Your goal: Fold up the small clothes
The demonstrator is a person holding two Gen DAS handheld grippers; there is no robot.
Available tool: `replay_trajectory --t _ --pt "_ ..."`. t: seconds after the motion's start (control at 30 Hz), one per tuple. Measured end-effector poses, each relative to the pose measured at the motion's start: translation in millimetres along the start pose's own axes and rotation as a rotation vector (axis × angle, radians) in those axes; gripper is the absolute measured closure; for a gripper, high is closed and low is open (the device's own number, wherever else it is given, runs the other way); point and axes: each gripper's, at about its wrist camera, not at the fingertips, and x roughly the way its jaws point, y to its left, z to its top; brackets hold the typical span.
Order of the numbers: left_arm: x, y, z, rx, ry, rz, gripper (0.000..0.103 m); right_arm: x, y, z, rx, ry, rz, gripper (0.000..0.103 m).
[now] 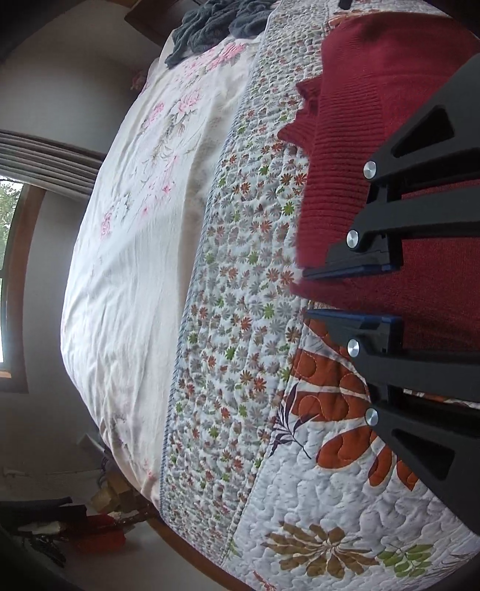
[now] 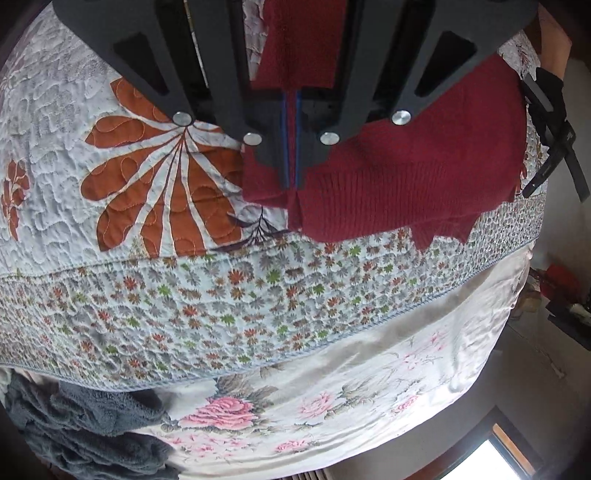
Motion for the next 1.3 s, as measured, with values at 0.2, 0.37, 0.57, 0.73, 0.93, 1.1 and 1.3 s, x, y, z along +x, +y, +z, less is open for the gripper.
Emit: replay_trajectory --t 0.2,0.37,0.57,0.73,0.93,1.1,1.3 --pt "-28 15 0 -0.011 -0.047 0.027 0.075 -10 -16 -37 0.017 0.027 0.049 0.079" --pt "-60 0 -21 0.065 -0.059 -0.035 0.067 -29 -26 -83 0.013 0.056 0.11 0.072" --pt "-75 -32 -75 0.145 0.038 -0.134 0.063 -44 -26 -138 -0.006 0.084 0.173 0.072" --pt "-67 -47 -110 0.172 0.106 -0.158 0.063 -44 -15 -164 -0.075 0.111 0.129 0.092" --pt "-61 -48 -124 0.144 0.132 -0.121 0.061 -65 -10 -157 -0.076 0.073 0.14 0.095" --pt "-63 -52 -127 0.144 0.119 -0.091 0.06 -35 -14 -166 -0.091 0.14 0.053 0.095" --pt "-63 -56 -129 0.15 0.102 -0.073 0.059 -12 -24 -170 -0.047 0.159 0.065 0.097"
